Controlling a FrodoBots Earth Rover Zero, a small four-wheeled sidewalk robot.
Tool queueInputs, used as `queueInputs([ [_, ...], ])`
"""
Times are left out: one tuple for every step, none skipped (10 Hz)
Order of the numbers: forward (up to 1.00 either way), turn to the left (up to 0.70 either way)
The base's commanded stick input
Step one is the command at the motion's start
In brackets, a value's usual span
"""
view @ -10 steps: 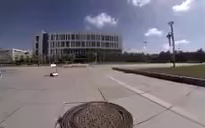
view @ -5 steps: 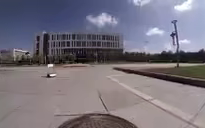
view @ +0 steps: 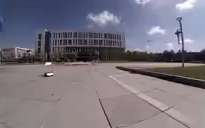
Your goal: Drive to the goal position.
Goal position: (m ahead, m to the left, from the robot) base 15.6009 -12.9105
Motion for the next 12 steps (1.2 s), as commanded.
queueInputs([
  [0.7, 0.0],
  [0.7, 0.0],
  [0.7, 0.0],
  [0.7, 0.0],
  [0.7, 0.0],
  [0.7, 0.0],
  [0.7, 0.0],
  [0.7, 0.0],
  [0.7, 0.0],
  [0.7, 0.0],
  [0.7, 0.0],
  [0.7, 0.0],
])
